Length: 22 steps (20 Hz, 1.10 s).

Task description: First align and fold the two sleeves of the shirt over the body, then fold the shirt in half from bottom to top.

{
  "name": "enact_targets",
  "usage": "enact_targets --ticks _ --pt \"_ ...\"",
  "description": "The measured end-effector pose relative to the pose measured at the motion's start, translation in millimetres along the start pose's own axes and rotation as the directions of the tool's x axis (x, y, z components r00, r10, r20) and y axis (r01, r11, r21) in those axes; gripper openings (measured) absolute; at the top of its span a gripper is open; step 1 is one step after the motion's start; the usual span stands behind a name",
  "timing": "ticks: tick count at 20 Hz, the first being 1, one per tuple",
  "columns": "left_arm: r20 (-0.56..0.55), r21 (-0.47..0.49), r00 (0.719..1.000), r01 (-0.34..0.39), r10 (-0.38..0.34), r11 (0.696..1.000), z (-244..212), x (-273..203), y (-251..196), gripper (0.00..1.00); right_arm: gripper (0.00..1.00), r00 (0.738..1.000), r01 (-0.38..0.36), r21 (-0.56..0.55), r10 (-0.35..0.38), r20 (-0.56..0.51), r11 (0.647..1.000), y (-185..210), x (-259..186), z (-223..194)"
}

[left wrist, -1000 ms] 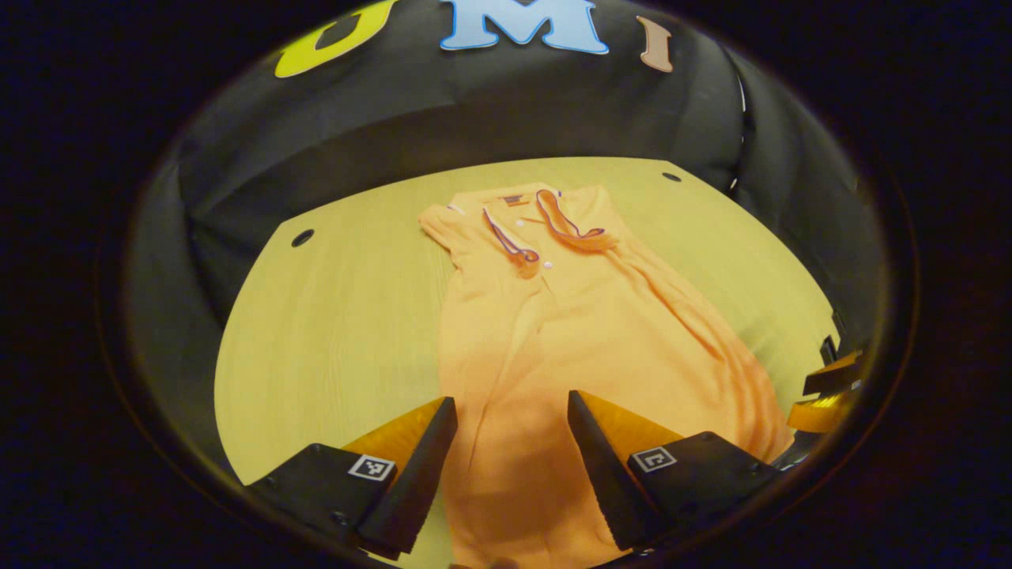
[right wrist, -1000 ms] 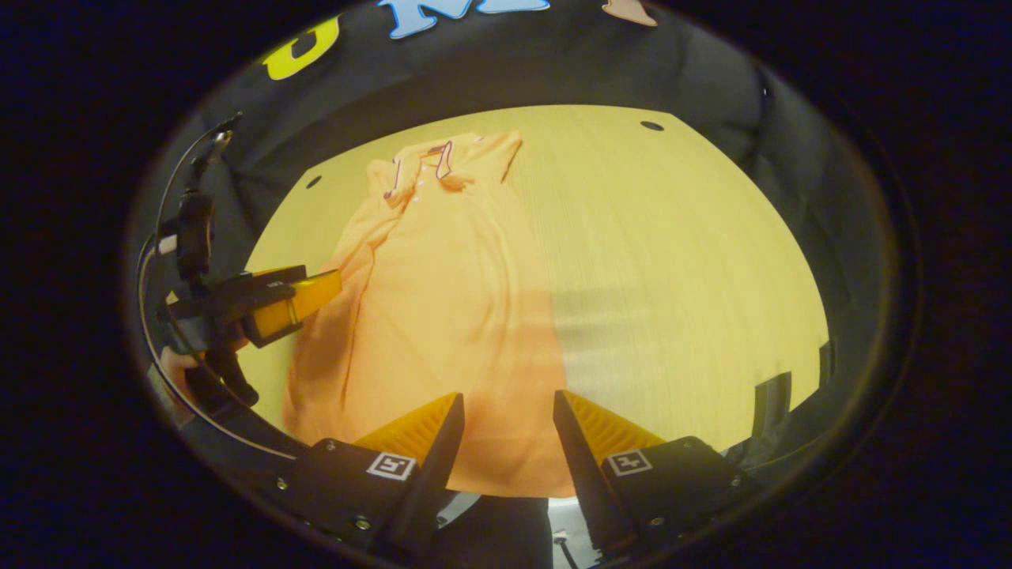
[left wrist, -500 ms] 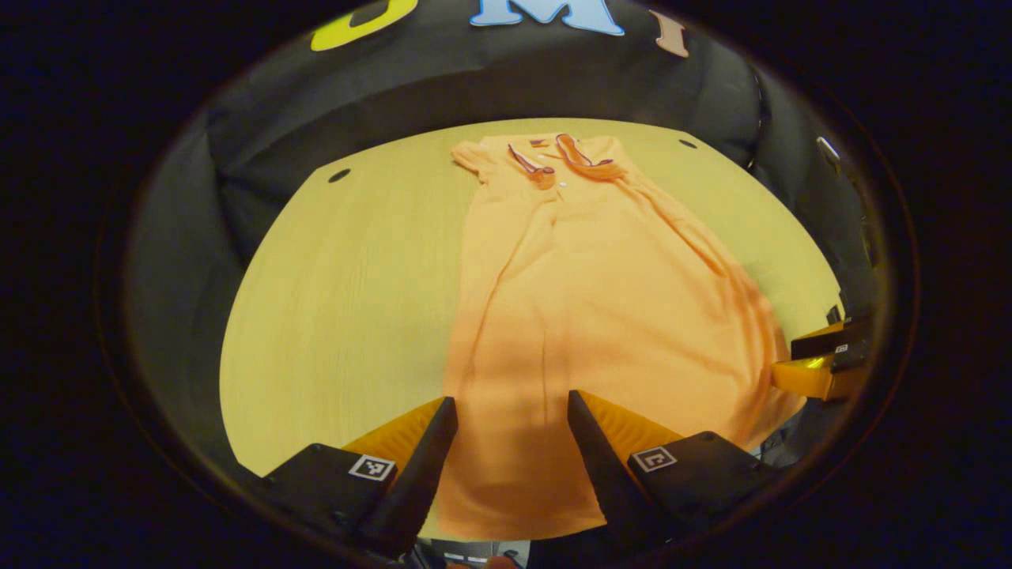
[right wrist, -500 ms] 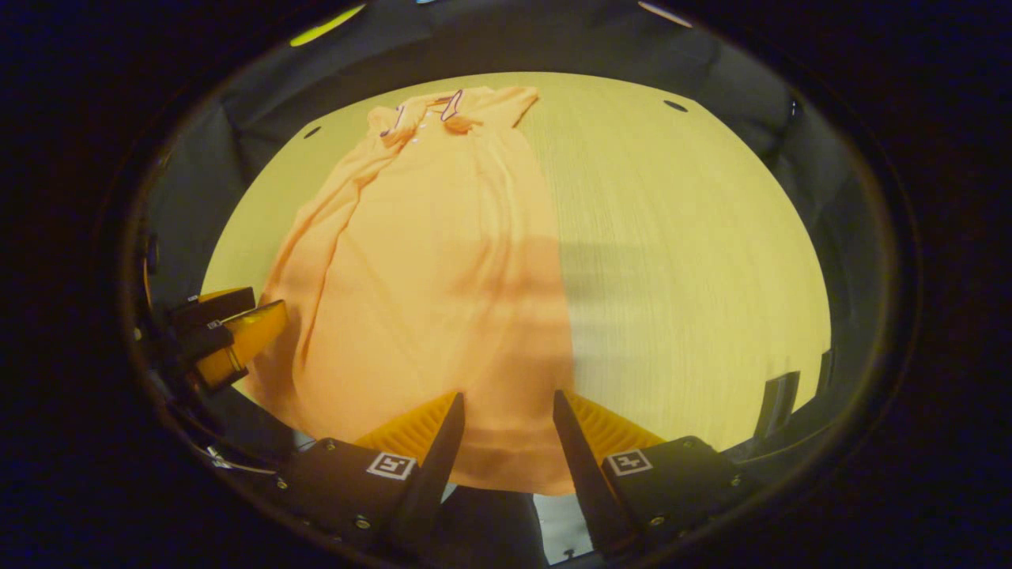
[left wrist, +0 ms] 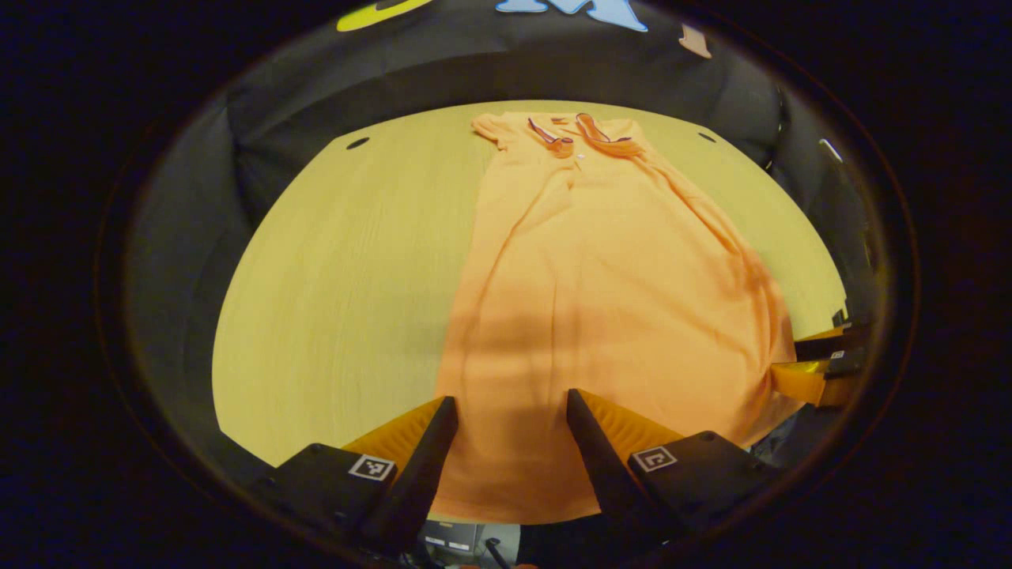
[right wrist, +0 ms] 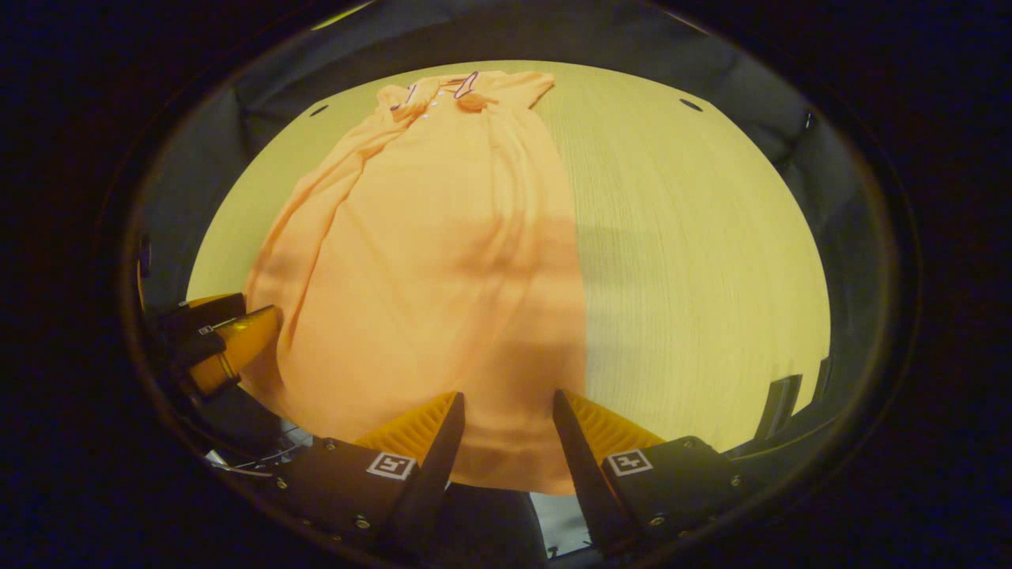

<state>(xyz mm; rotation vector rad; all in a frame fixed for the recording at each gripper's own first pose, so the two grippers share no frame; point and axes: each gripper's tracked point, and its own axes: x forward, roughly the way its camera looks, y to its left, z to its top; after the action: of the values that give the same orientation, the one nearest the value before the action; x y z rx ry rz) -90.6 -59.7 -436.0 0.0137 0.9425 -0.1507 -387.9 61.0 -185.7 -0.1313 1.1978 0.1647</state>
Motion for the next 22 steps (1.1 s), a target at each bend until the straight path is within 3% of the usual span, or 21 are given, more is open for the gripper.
enact_targets --ticks 2,4,5,6,7,8,9,10,11,13,14,15,22 --pt "-0.009 -0.022 1.0 0.0 0.0 1.0 -0.9 -0.1 0.3 0.88 0.73 1.0 0.018 -0.02 -0.018 -0.002 1.0 -0.7 -0.3 -1.0" --pt "-0.003 0.008 1.0 0.012 -0.012 1.0 -1.2 -1.5 -6.5 0.94 0.73 1.0 0.028 -0.046 -0.028 -0.009 0.999 1.5 1.8 1.0" --pt "0.014 0.022 1.0 0.02 -0.02 1.0 0.4 -1.6 -9.7 0.91 0.73 1.0 0.027 -0.047 -0.028 -0.014 0.999 2.8 1.9 1.5" --pt "0.019 0.029 1.0 0.022 -0.022 0.999 1.4 0.1 -11.3 0.78 0.65 0.999 0.028 -0.044 -0.029 -0.017 0.999 2.4 2.3 1.1" --pt "0.02 0.024 0.999 0.034 -0.035 0.999 3.4 1.6 -13.8 0.72 0.71 1.0 0.024 -0.038 -0.024 -0.009 0.999 4.2 2.3 2.3" --pt "0.025 0.022 0.999 0.03 -0.031 0.999 5.1 3.0 -13.5 0.66 0.65 1.0 0.024 -0.032 -0.024 0.0 0.999 4.6 3.2 5.1" --pt "0.022 0.016 0.999 0.032 -0.032 0.999 7.7 2.8 -13.0 0.55 0.41 1.0 0.021 -0.032 -0.021 0.005 0.999 7.5 3.0 6.1" --pt "0.019 0.005 1.0 0.02 -0.021 1.0 8.2 5.4 -10.0 0.4 0.31 1.0 0.017 -0.037 -0.016 0.008 0.999 10.8 4.7 6.1" --pt "0.004 -0.01 1.0 0.018 -0.017 1.0 8.7 5.5 -10.6 0.23 0.1 1.0 0.022 -0.05 -0.022 0.005 0.999 10.5 4.9 7.1" --pt "-0.02 -0.031 1.0 0.009 -0.009 0.999 11.7 9.3 -8.3 0.16 0.08 1.0 0.022 -0.065 -0.022 0.004 0.998 10.3 4.5 6.5" --pt "-0.029 -0.03 1.0 0.009 -0.01 1.0 11.7 7.3 -10.4 0.07 0.08 1.0 0.016 -0.052 -0.015 0.017 0.999 12.3 2.9 7.6" --pt "-0.033 -0.023 0.999 0.017 -0.018 1.0 11.5 7.8 -11.1 0.06 0.0 1.0 0.01 -0.044 -0.01 0.008 0.999 10.9 11.8 6.4" --pt "-0.017 0.003 1.0 0.024 -0.024 1.0 22.3 6.7 -5.4 0.06 0.0 0.999 -0.008 -0.01 0.009 0.034 1.0 10.6 0.8 25.2"
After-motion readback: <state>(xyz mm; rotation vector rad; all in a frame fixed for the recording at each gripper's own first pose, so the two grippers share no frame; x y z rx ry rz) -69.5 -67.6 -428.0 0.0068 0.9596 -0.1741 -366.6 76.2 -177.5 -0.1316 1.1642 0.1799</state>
